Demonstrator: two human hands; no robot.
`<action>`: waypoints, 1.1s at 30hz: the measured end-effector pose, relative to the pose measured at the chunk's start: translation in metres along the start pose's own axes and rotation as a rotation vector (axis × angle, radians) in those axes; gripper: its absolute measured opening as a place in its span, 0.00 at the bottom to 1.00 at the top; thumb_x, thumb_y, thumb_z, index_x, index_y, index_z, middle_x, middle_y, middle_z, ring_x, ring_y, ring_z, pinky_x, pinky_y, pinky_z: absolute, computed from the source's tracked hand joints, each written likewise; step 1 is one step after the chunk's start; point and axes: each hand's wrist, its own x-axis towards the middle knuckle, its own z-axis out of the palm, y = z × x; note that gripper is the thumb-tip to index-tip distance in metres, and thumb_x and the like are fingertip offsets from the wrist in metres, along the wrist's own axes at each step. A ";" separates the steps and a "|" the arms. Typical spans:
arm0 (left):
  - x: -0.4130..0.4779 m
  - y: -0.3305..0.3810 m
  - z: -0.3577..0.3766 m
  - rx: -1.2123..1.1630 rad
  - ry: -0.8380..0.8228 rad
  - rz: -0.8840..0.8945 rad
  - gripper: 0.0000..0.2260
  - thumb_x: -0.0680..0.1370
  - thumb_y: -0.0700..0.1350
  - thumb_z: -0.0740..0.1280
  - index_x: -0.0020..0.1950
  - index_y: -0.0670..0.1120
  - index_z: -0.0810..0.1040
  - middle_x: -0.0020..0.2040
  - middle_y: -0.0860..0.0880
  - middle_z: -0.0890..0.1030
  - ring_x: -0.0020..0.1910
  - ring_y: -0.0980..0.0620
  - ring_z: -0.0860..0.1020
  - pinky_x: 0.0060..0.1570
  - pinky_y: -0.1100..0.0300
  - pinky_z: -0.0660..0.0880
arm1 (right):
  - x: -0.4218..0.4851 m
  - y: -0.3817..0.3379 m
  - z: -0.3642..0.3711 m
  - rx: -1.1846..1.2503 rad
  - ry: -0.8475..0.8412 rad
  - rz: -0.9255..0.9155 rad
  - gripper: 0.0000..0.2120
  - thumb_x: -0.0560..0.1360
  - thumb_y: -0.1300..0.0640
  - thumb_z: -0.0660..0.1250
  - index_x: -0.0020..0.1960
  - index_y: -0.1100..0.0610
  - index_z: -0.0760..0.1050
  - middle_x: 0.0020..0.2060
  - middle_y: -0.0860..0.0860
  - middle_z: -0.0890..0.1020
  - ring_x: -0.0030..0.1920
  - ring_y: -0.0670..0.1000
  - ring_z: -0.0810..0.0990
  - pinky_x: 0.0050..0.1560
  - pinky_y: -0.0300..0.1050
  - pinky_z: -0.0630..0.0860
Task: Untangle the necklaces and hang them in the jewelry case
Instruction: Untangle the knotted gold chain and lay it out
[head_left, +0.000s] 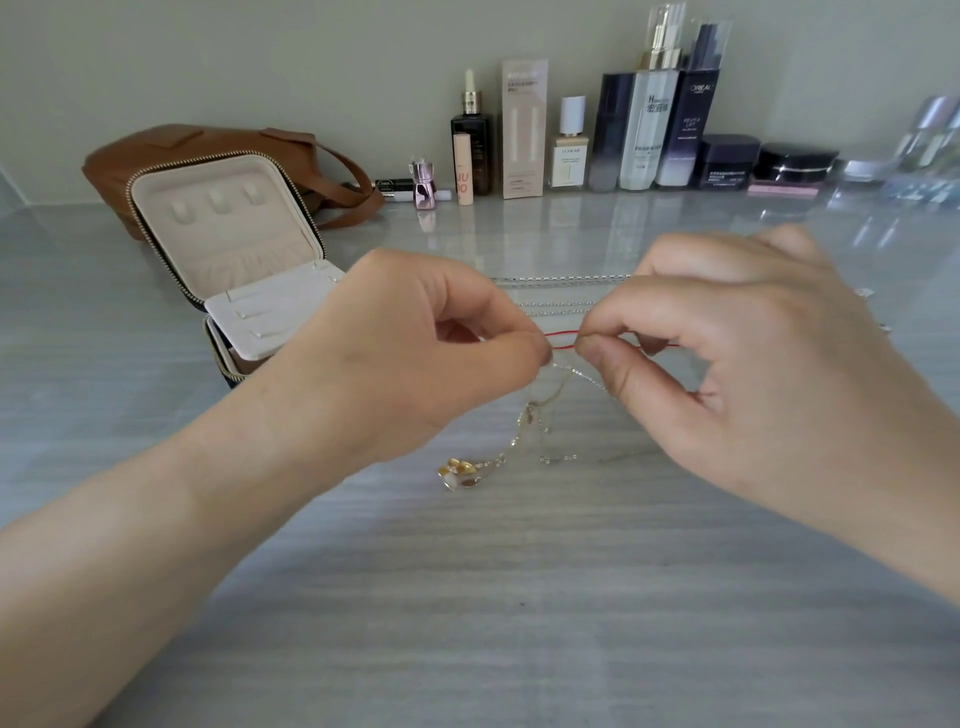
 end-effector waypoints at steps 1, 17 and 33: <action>0.002 -0.002 0.000 -0.027 -0.008 -0.017 0.08 0.59 0.56 0.73 0.35 0.57 0.82 0.35 0.49 0.82 0.29 0.56 0.72 0.32 0.66 0.69 | 0.000 0.000 0.000 0.035 -0.012 0.019 0.07 0.72 0.52 0.63 0.38 0.50 0.77 0.32 0.46 0.73 0.33 0.49 0.71 0.42 0.48 0.65; 0.003 -0.004 -0.002 -0.284 -0.159 -0.133 0.04 0.63 0.50 0.68 0.31 0.53 0.82 0.34 0.53 0.82 0.36 0.58 0.78 0.37 0.61 0.71 | 0.011 -0.007 0.008 0.853 -0.315 0.368 0.13 0.55 0.43 0.70 0.35 0.49 0.81 0.34 0.51 0.82 0.33 0.50 0.76 0.38 0.42 0.72; 0.002 -0.010 0.003 -0.700 -0.309 -0.275 0.05 0.63 0.49 0.66 0.28 0.50 0.78 0.22 0.55 0.65 0.25 0.56 0.65 0.32 0.62 0.64 | 0.009 -0.006 0.004 0.785 -0.287 0.382 0.04 0.64 0.47 0.70 0.34 0.46 0.78 0.34 0.42 0.82 0.32 0.38 0.76 0.37 0.26 0.70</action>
